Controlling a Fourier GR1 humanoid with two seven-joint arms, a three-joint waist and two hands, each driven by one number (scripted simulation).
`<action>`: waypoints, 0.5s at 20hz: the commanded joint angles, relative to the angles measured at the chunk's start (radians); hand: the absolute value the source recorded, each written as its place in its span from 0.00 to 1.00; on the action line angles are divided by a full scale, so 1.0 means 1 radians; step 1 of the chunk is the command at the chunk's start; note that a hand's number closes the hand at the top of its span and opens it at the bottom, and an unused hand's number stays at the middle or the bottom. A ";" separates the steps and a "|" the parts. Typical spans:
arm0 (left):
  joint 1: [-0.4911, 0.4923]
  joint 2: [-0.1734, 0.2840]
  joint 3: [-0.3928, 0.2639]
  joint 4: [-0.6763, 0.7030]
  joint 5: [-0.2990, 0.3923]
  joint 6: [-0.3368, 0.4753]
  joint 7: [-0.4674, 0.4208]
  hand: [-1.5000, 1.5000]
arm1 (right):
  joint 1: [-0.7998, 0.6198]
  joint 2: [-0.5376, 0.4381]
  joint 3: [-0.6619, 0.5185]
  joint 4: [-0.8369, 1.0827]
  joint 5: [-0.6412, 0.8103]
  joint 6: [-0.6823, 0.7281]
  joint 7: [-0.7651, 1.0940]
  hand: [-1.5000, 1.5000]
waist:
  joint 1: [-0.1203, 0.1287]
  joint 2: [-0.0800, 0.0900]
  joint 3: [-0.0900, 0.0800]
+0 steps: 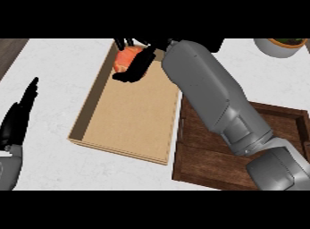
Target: Pick the squash from the tray and place it in the cardboard box
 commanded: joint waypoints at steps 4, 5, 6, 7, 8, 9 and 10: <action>-0.048 -0.011 -0.027 0.045 -0.017 -0.015 -0.023 0.50 | -0.017 0.003 0.179 0.050 -0.080 -0.123 0.085 1.00 | 0.054 0.015 -0.002; -0.042 -0.010 -0.009 0.045 -0.002 -0.011 -0.038 0.50 | -0.006 0.003 0.174 0.064 -0.095 -0.152 0.105 1.00 | 0.058 0.016 -0.002; -0.058 -0.024 -0.040 0.009 -0.017 -0.018 0.011 0.50 | -0.012 0.003 0.183 0.048 -0.132 -0.149 0.141 1.00 | 0.064 0.012 -0.001; -0.040 -0.011 -0.024 0.005 -0.006 -0.019 -0.017 0.50 | 0.003 0.003 0.174 0.085 -0.141 -0.135 0.148 1.00 | 0.071 0.016 -0.001; -0.060 -0.027 -0.049 0.001 -0.017 -0.023 0.003 0.50 | 0.034 0.003 0.203 0.078 -0.163 -0.114 0.155 0.00 | 0.080 0.017 -0.001; -0.065 -0.025 -0.041 0.035 -0.020 -0.017 -0.019 0.50 | 0.055 0.003 0.199 0.080 -0.193 -0.096 0.162 0.00 | 0.082 0.022 -0.002; -0.099 -0.011 -0.035 0.021 -0.009 -0.036 0.008 0.50 | 0.052 0.003 0.212 0.094 -0.193 -0.102 0.186 0.00 | 0.091 0.025 -0.002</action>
